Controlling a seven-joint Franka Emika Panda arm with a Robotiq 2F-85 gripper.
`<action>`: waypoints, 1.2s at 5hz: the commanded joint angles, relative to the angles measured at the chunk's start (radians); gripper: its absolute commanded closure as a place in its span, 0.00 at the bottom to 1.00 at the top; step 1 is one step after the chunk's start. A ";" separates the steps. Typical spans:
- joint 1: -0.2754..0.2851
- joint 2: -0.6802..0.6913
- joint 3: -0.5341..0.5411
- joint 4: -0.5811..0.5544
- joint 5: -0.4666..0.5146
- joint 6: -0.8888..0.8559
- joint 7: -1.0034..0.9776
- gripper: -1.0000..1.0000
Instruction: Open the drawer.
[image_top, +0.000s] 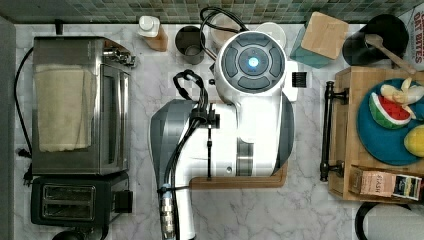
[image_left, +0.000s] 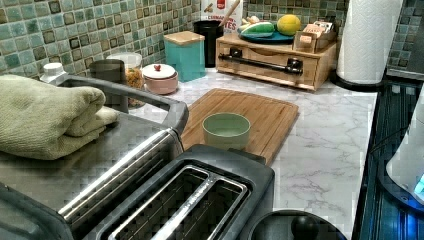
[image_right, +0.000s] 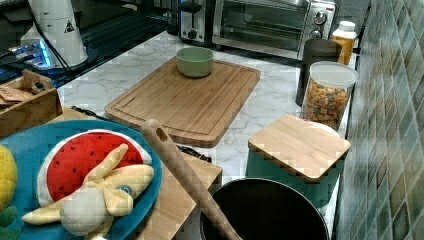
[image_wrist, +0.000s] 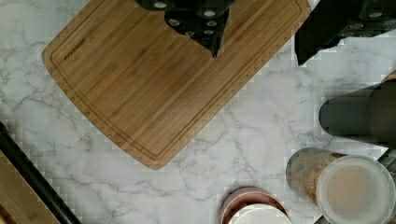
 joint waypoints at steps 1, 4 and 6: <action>0.000 0.000 0.000 0.001 -0.008 0.000 0.000 0.00; -0.083 -0.009 -0.051 -0.117 0.007 0.168 -0.397 0.00; -0.165 0.063 -0.127 -0.097 0.036 0.213 -0.651 0.00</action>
